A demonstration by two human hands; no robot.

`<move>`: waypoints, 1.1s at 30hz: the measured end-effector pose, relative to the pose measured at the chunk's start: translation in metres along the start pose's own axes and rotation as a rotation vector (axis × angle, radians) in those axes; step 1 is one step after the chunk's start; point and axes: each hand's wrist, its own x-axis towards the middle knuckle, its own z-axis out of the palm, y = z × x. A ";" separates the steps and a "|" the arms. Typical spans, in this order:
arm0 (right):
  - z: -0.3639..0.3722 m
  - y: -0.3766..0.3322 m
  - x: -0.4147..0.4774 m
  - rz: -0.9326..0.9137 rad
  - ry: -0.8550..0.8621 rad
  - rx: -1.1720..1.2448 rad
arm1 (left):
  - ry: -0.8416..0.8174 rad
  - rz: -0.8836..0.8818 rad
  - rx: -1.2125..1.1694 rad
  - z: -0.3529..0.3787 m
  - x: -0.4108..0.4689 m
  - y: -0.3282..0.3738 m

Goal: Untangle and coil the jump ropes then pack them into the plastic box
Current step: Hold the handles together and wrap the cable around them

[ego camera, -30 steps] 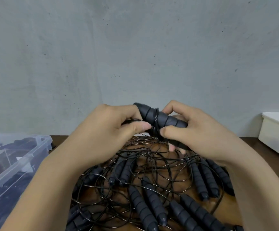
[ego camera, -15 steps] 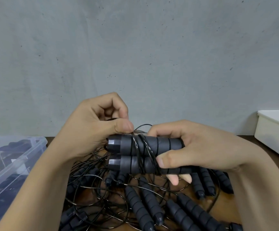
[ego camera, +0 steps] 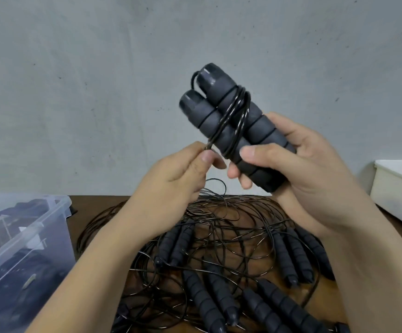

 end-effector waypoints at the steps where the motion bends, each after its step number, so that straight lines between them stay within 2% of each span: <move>1: 0.001 0.002 0.001 -0.014 0.062 -0.032 | -0.014 -0.013 0.057 0.001 0.000 -0.001; 6: -0.007 0.009 0.006 -0.035 0.392 -0.314 | -0.068 -0.041 0.323 0.001 -0.005 0.005; 9: -0.018 0.015 0.008 0.035 0.434 -0.514 | -0.029 -0.015 0.417 -0.006 -0.010 0.019; 11: -0.024 0.019 0.009 0.087 0.390 -0.606 | 0.007 -0.001 0.407 -0.012 -0.012 0.026; 14: -0.021 0.023 0.009 0.182 0.229 -0.590 | 0.078 0.071 0.401 -0.018 -0.015 0.032; 20: -0.003 0.012 -0.005 0.387 -0.333 -0.417 | 0.152 0.107 0.364 -0.030 -0.013 0.027; 23: -0.004 -0.006 -0.010 0.413 -0.509 -0.335 | 0.129 0.072 0.259 -0.033 -0.012 0.026; 25: -0.006 -0.014 -0.012 0.393 -0.536 -0.255 | 0.081 0.032 0.133 -0.037 -0.010 0.019; 28: -0.007 -0.017 -0.012 0.312 -0.462 -0.089 | -0.008 -0.033 0.029 -0.048 -0.006 -0.007; 31: -0.007 -0.013 -0.010 0.216 -0.304 0.010 | 0.094 -0.150 0.271 -0.048 -0.003 -0.023; 33: -0.005 -0.010 -0.009 0.133 -0.217 0.022 | 0.067 -0.186 0.344 -0.033 -0.002 -0.016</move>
